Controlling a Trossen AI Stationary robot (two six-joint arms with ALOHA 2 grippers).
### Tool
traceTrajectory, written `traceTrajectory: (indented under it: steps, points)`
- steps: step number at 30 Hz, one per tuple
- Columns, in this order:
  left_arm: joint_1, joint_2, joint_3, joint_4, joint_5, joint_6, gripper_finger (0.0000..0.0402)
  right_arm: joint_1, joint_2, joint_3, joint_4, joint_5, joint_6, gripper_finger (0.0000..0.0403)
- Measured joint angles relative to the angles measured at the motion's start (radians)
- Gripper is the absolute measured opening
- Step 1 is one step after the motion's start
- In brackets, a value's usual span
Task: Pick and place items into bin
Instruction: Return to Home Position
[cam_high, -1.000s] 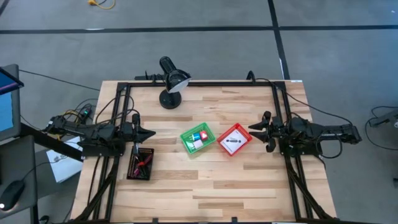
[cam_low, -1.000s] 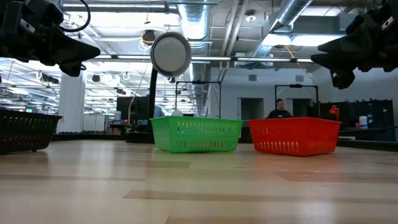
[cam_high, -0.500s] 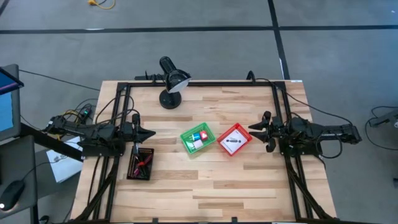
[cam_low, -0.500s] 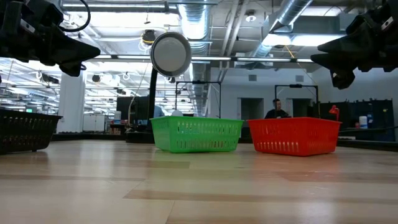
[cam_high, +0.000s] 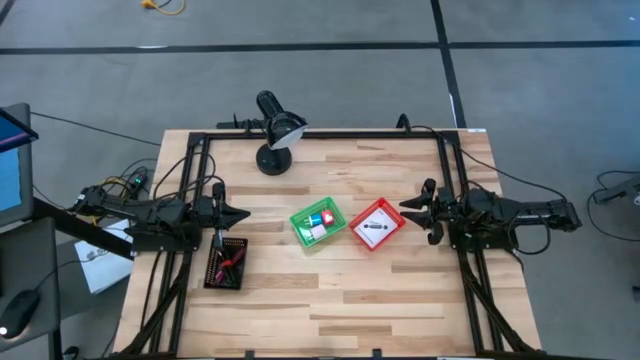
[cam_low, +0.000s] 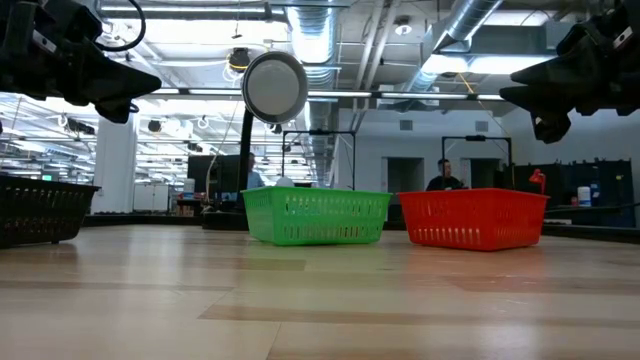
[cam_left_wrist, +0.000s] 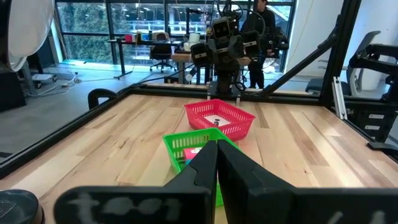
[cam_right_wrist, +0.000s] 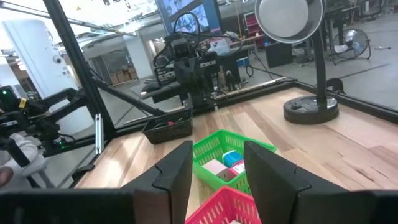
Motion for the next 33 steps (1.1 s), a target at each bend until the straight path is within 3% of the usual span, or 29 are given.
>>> traceTrajectory:
  steps: [33]
  points:
    - [0.0,0.0,0.0,0.0,0.0,-0.006,0.0,0.0,0.0,0.0,0.0,0.0,0.0,0.0133]
